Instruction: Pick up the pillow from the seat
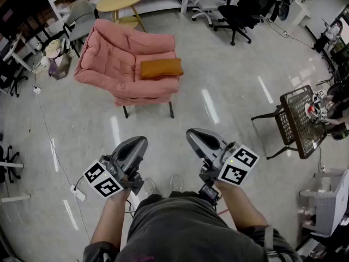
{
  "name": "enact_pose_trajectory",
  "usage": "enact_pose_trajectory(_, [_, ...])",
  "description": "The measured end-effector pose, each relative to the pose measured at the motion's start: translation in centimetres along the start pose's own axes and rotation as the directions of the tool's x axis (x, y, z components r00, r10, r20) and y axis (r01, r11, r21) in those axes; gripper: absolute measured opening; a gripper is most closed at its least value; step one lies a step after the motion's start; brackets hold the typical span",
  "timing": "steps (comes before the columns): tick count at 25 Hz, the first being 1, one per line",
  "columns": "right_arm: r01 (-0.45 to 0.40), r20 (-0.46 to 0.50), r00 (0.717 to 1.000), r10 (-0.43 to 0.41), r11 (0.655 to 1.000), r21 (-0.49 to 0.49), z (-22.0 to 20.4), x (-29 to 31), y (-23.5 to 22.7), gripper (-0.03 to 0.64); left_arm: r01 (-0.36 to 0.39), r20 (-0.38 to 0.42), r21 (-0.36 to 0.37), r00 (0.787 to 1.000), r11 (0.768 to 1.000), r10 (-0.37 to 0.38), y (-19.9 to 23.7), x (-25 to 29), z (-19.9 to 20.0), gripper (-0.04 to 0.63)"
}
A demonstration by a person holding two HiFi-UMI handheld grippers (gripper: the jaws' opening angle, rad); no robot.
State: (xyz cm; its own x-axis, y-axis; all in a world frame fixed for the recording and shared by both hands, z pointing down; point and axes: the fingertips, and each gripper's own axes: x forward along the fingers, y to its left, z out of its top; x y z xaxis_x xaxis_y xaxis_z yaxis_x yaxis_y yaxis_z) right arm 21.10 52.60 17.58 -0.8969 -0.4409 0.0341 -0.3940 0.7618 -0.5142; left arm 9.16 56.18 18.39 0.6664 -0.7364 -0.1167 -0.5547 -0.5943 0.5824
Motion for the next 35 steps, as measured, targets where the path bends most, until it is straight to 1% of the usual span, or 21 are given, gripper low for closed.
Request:
enact_pose_trajectory(7, [-0.006,-0.004,1.0,0.006,1.0,0.007,-0.3,0.2,-0.8,0.015,-0.004,0.003,-0.001,1.0,1.0,0.004,0.6,0.5,-0.3,0.009])
enact_pose_trajectory(15, [-0.019,0.004,1.0,0.018,0.999,0.038,0.7,1.0,-4.2,0.015,-0.027,0.005,0.001,1.0,1.0,0.027,2.7,3.1,-0.5,0.009])
enact_pose_trajectory(23, [-0.006,0.009,1.0,0.006,0.997,0.075,2.5,2.1,-8.0,0.015,-0.065,0.013,0.002,0.998,0.998,0.065,5.3,5.2,0.8,0.009])
enact_pose_trajectory(28, [0.009,0.0,1.0,-0.009,0.997,0.075,3.2,3.7,-10.1,0.015,-0.07,0.012,-0.005,0.997,0.998,0.07,8.0,6.7,1.9,0.009])
enact_pose_trajectory(35, [0.063,-0.014,0.998,-0.062,0.994,0.086,3.6,7.2,-13.2,0.015,-0.044,0.016,-0.025,0.999,0.999,0.045,12.7,8.5,4.2,0.009])
